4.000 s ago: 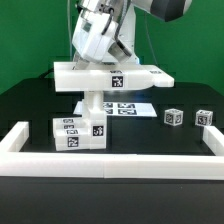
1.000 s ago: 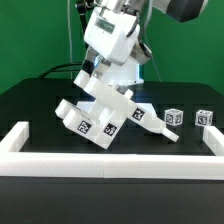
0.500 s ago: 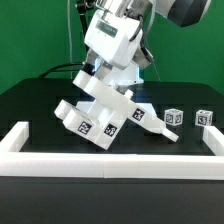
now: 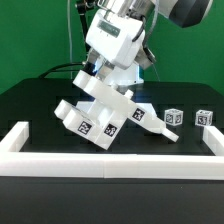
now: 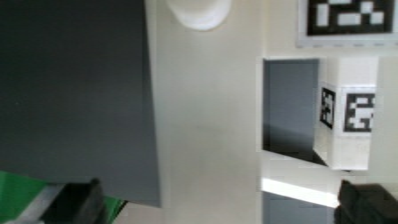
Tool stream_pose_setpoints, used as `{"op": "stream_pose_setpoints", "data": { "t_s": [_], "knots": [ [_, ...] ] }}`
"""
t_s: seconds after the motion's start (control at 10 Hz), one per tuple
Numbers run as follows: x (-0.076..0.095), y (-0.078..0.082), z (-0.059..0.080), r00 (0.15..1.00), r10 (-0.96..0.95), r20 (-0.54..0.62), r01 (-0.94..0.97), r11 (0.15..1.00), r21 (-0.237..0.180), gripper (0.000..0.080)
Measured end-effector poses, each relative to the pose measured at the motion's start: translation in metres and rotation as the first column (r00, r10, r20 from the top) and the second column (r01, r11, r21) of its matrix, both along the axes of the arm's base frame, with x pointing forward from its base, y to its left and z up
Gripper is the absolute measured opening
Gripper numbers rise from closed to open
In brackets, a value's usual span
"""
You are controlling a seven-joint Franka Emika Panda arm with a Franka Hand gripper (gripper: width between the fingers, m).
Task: Assemble chair
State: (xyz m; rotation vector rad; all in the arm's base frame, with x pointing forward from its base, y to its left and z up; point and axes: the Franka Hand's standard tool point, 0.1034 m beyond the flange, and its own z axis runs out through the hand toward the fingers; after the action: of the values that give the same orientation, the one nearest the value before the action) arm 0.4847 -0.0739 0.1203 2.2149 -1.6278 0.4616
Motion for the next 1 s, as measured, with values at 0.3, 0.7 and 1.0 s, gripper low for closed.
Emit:
{"op": "stream_pose_setpoints", "data": {
  "t_s": [0.3, 0.7, 1.0],
  "knots": [
    [-0.017, -0.01, 0.0, 1.0, -0.009, -0.011, 0.009, 1.0, -0.013, 0.0649],
    [-0.031, -0.015, -0.004, 0.999, -0.031, -0.007, 0.031, 0.999, -0.024, 0.0649],
    [-0.028, -0.007, -0.002, 1.0, -0.026, -0.005, 0.026, 0.999, -0.02, 0.0649]
  ]
}}
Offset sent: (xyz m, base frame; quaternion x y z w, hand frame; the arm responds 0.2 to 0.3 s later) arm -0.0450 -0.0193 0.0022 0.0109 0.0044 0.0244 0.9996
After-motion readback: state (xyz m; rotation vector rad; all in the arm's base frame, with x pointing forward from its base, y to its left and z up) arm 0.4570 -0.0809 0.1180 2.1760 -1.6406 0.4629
